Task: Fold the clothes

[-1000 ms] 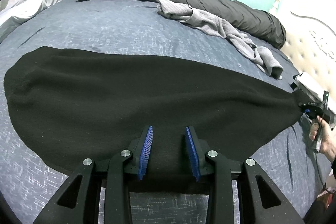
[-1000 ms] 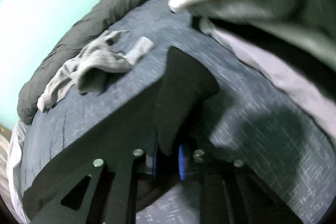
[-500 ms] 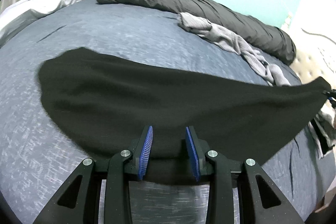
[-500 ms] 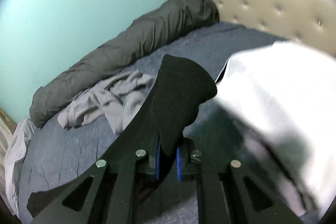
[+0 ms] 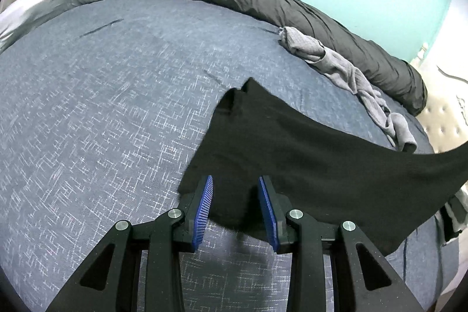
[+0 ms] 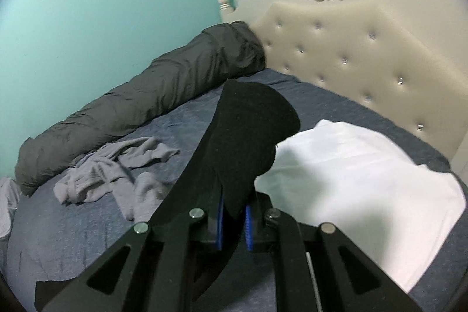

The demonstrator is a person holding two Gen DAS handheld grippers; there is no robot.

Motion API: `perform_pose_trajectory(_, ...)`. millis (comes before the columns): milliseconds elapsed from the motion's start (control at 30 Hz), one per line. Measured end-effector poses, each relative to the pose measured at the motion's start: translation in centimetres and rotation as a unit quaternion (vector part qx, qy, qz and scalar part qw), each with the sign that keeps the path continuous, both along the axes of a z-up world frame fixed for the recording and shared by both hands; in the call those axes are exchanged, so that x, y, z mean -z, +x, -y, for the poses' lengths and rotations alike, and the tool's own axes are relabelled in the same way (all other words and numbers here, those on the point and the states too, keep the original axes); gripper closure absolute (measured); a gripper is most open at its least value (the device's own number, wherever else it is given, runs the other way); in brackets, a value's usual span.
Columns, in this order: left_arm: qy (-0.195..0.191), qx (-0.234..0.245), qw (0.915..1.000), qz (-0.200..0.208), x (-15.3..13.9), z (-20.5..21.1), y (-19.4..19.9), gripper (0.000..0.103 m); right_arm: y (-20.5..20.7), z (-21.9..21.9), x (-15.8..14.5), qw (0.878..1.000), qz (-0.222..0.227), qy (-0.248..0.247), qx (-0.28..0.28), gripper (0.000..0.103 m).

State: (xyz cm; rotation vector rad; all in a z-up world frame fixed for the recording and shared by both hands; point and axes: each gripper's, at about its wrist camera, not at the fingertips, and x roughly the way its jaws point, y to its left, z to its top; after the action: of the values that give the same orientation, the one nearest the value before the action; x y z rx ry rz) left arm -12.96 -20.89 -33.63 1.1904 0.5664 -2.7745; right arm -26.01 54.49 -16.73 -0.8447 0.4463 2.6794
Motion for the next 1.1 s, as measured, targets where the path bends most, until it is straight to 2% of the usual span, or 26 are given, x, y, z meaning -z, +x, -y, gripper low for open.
perform_pose_trajectory(133,0.004,-0.003,1.0,0.008,0.4,0.2,-0.2,0.067,-0.3,0.7,0.8,1.0,0.01,0.005,-0.016,0.093)
perform_pose_trajectory(233,0.001,-0.008,1.0,-0.006,-0.1,0.4,-0.2,0.067,-0.8,1.5,1.5,0.999,0.019,0.004,-0.028,0.093)
perform_pose_trajectory(267,-0.001,-0.011,0.9999,-0.011,-0.4,0.6,-0.3,0.063,-1.0,1.8,1.8,0.999,0.023,0.006,-0.031,0.093)
perform_pose_trajectory(300,-0.001,-0.015,0.9997,-0.017,-0.6,0.7,-0.3,0.053,-1.1,1.9,2.0,0.999,0.025,0.007,-0.033,0.093)
perform_pose_trajectory(400,0.008,-0.013,0.9996,-0.025,-1.0,0.9,-0.9,0.041,-1.4,2.1,2.5,0.999,0.032,0.01,-0.036,0.093)
perform_pose_trajectory(533,-0.024,0.01,0.9996,0.0,0.0,-0.4,-2.6,0.038,-1.5,2.2,3.0,0.999,0.04,0.009,-0.036,0.093)
perform_pose_trajectory(667,-0.019,0.011,0.9997,0.01,1.2,0.0,-3.4,0.039,-1.5,2.3,3.2,0.998,0.044,0.01,-0.04,0.093)
perform_pose_trajectory(733,-0.008,0.013,0.9998,0.01,1.3,0.2,-3.4,0.046,-1.5,2.5,3.1,0.998,0.045,0.015,-0.043,0.093)
perform_pose_trajectory(767,-0.003,0.014,0.9998,0.01,1.4,0.3,-3.4,0.058,-1.5,2.6,3.1,0.998,0.045,0.017,-0.045,0.093)
perform_pose_trajectory(800,0.002,0.015,0.9998,0.01,1.5,0.5,-3.4,0.075,-1.6,2.6,3.0,0.998,0.044,0.017,-0.046,0.093)
perform_pose_trajectory(900,0.007,0.024,0.9997,0.007,1.3,0.6,-3.1,0.089,-1.6,2.9,2.5,0.998,0.043,0.019,-0.046,0.093)
perform_pose_trajectory(1100,0.028,0.005,0.9996,0.002,1.2,2.5,-2.2,0.092,-1.8,3.8,1.2,0.997,0.04,0.032,-0.055,0.093)
